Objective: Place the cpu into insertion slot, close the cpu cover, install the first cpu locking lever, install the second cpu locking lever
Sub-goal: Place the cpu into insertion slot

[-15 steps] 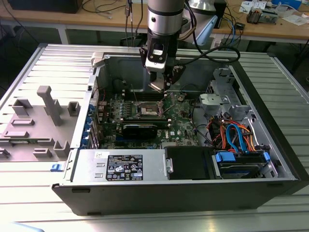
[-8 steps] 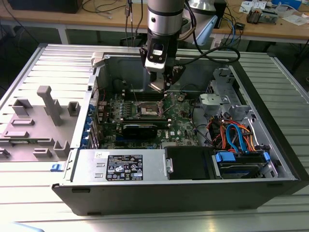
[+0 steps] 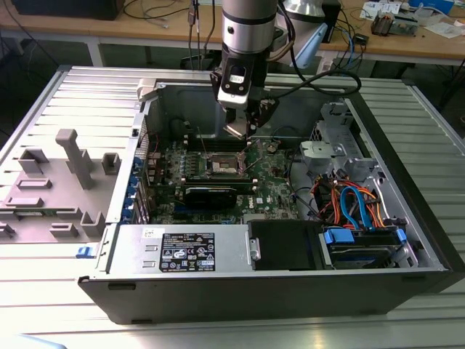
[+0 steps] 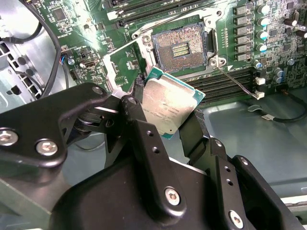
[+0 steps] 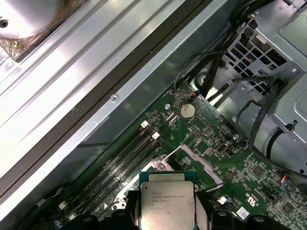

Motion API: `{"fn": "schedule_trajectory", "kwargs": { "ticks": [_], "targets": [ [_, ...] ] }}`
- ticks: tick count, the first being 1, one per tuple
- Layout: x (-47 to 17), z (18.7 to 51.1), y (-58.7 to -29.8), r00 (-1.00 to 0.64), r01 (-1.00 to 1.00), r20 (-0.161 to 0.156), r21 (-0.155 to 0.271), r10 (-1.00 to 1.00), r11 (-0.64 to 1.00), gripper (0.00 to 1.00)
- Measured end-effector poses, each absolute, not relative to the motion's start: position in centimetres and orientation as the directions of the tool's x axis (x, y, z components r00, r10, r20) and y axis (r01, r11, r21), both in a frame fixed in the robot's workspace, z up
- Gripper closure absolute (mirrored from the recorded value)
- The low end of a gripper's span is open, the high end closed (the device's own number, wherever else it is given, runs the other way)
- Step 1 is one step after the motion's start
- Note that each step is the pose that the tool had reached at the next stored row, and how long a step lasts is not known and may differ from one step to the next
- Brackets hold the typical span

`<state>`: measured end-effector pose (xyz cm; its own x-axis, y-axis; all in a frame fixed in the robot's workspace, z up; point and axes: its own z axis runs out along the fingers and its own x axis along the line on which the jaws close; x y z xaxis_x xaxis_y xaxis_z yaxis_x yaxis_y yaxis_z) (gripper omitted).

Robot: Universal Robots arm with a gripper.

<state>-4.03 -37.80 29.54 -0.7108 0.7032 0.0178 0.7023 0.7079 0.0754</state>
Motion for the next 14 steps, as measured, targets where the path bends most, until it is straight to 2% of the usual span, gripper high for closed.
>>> {"fn": "schedule_trajectory", "kwargs": {
  "ticks": [14],
  "targets": [
    [-4.03, 29.47, -37.80, -0.703, 0.710, 0.018, 0.075, 0.711, 0.700, 0.45]
  ]
}}
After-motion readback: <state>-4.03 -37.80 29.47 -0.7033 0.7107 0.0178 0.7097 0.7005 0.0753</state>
